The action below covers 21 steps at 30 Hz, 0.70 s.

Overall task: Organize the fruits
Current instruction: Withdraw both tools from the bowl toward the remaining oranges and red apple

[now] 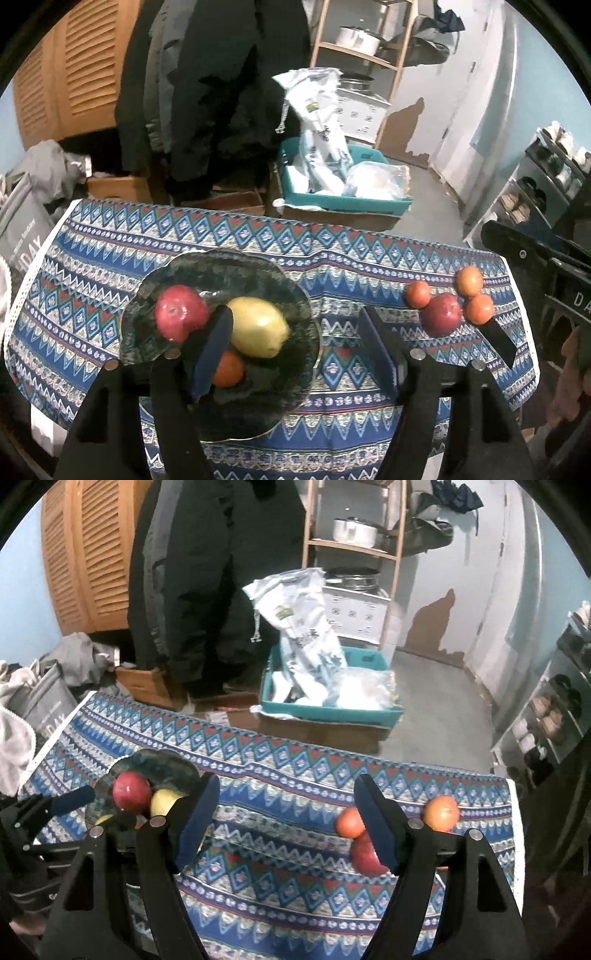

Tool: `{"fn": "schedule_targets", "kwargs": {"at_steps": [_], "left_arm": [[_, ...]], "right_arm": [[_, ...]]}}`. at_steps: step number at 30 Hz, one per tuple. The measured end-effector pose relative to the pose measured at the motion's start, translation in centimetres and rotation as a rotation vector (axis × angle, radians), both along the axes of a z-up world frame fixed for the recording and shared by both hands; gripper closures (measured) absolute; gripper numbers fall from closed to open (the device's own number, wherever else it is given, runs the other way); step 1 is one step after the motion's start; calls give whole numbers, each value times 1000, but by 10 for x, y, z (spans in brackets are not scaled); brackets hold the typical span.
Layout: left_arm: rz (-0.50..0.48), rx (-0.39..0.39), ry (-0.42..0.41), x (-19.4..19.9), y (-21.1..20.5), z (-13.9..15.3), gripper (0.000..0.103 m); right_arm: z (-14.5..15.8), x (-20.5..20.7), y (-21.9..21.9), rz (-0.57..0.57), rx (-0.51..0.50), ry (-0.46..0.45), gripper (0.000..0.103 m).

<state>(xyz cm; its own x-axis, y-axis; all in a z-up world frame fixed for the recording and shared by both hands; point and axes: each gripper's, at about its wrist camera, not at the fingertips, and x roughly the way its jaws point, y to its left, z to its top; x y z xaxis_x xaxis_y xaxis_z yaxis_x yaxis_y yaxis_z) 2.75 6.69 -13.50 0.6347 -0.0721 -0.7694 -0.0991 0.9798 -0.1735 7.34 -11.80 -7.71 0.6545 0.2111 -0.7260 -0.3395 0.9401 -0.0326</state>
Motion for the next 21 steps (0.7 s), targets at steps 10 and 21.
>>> {"fn": "schedule_targets", "kwargs": {"at_steps": [10,21], "left_arm": [[-69,17,-7,6,-36,6,31],[-126,25,-5,13,-69,10,31]], "right_arm": [[5,-9,-44,-65,-9,-27,27],[5,-13,-94,-152,-15,-39,27]]}}
